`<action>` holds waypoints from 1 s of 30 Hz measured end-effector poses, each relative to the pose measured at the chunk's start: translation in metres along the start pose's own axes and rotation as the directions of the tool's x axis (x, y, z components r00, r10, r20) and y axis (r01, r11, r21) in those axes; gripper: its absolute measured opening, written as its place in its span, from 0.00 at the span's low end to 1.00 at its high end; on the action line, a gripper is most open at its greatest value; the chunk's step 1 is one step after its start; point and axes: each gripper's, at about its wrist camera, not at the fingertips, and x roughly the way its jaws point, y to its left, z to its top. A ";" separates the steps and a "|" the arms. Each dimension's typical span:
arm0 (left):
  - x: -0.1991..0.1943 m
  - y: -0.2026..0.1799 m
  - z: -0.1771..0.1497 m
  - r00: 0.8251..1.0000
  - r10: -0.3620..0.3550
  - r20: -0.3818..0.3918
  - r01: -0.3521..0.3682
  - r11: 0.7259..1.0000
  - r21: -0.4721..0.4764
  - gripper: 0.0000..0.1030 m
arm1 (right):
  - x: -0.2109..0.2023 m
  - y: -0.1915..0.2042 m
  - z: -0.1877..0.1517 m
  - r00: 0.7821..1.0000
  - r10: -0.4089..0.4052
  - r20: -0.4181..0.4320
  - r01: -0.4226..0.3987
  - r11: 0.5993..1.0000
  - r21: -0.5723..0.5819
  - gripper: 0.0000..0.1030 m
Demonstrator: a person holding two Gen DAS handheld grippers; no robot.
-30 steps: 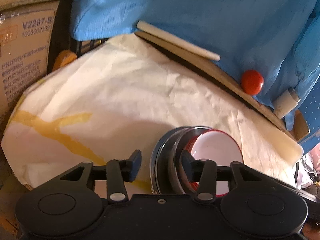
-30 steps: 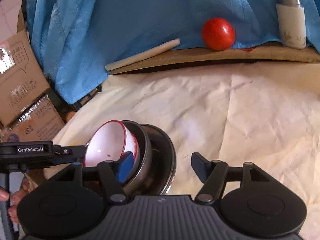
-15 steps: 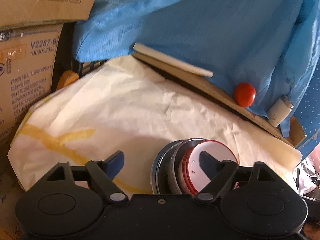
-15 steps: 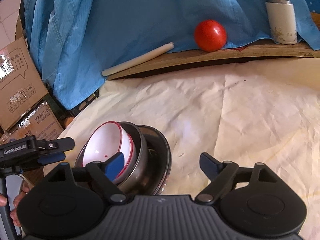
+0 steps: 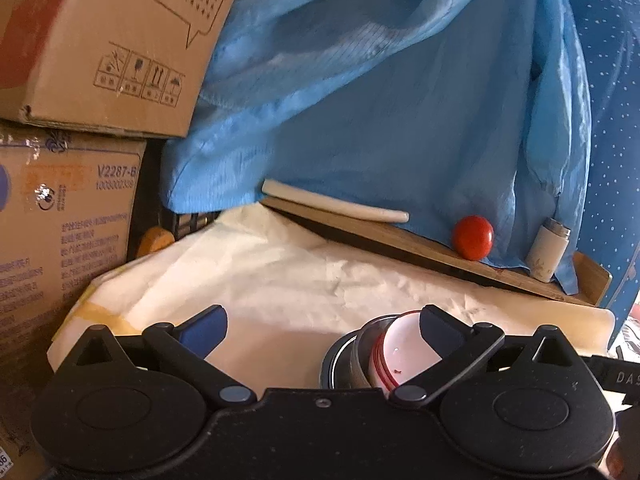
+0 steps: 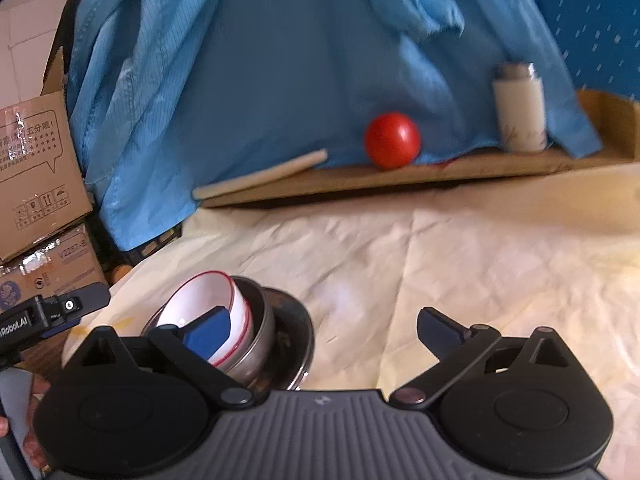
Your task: Organize plates and bowls
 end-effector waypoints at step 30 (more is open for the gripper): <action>-0.044 -0.004 -0.043 0.995 0.017 0.095 -0.016 1.000 -0.010 0.99 | -0.059 0.037 -0.056 0.946 -0.032 0.322 0.109 0.968 -0.224 1.00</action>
